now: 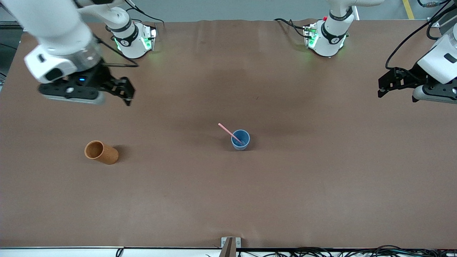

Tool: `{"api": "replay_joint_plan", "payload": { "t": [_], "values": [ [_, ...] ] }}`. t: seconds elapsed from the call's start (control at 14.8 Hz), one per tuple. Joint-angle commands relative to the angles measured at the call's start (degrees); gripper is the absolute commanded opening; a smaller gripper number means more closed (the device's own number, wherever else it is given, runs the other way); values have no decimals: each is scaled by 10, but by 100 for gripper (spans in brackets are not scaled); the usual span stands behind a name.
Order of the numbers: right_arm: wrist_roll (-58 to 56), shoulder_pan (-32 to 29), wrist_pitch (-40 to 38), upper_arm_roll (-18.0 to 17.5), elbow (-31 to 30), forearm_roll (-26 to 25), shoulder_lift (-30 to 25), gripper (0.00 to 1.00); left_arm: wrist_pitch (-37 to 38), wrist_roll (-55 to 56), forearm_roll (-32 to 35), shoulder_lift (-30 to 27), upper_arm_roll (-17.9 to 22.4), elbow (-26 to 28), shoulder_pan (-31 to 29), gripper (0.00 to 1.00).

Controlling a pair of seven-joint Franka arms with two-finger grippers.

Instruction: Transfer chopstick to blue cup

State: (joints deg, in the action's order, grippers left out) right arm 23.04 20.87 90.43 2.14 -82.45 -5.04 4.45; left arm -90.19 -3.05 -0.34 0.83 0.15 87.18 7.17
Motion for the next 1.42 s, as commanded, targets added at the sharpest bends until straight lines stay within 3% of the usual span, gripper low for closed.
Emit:
{"api": "replay_joint_plan", "payload": {
  "t": [0.0, 0.34, 0.67, 0.94, 1.01, 1.35],
  "values": [
    [-44, -63, 16, -9, -91, 16, -74, 91, 3, -11, -7, 1, -1, -6, -5, 100],
    [-113, -157, 15, -8, -172, 16, -148, 91, 4, -9, -8, -2, -2, -6, -5, 100],
    [-136, -172, 17, -7, -225, 16, -199, 91, 4, -9, -8, -1, -1, -7, -4, 100],
    [-183, -173, 23, 2, -196, 17, -190, 95, 23, -8, -11, 2, -1, -31, -4, 100],
    [-181, -174, 23, 2, -181, 17, -178, 100, 23, -8, -11, 2, -1, -34, -4, 100],
    [-211, -178, -6, 20, -73, 33, -99, 100, 24, -7, -11, 5, 0, -34, -4, 100]
  ]
}}
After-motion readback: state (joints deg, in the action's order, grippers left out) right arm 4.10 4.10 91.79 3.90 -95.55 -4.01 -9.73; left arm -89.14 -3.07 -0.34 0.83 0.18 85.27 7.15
